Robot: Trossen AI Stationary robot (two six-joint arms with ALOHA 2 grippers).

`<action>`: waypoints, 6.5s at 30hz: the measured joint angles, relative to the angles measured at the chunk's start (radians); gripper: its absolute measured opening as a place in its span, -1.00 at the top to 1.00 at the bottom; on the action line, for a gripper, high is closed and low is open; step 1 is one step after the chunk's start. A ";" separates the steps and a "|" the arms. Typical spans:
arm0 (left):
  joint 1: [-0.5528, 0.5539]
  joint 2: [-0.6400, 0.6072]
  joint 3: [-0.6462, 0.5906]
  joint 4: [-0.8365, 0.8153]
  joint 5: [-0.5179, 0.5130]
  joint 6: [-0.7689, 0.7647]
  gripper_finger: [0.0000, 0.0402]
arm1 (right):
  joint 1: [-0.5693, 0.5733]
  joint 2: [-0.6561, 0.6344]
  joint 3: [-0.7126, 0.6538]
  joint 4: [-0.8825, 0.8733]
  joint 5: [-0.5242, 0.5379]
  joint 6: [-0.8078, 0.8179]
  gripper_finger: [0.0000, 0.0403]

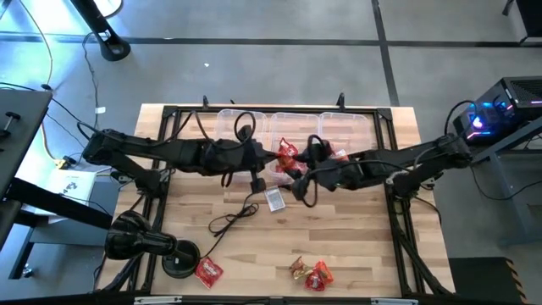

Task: Sort candy
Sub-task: Put the orange candy pack into the right transparent bin, then put the gold candy pack into the left transparent bin

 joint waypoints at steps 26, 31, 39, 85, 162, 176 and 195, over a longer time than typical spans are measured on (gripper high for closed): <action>0.016 -0.190 0.001 -0.226 -0.154 -0.079 0.36 | -0.031 -0.193 0.001 -0.591 0.252 0.198 0.91; 0.014 -0.251 -0.008 -0.356 -0.159 -0.241 0.18 | -0.083 -0.194 -0.015 -0.970 0.239 0.528 0.90; -0.044 -0.312 -0.139 -0.390 -0.154 -0.440 0.05 | -0.217 -0.293 -0.350 -0.729 -0.051 0.529 0.67; -0.149 -0.090 -0.196 0.165 0.059 -0.403 0.03 | 0.490 0.329 -0.288 0.048 -0.574 0.958 -0.37; -0.154 -0.169 -0.196 0.156 -0.028 -0.369 0.03 | 0.358 0.307 -0.164 0.075 -0.465 0.316 -0.34; -0.140 -0.169 -0.196 0.113 0.029 -0.379 0.03 | 0.343 0.538 -0.164 0.205 -0.649 0.028 -0.11; -0.137 -0.174 -0.157 0.248 0.028 -0.249 0.03 | 0.238 0.230 -0.043 -0.294 -0.362 0.023 0.95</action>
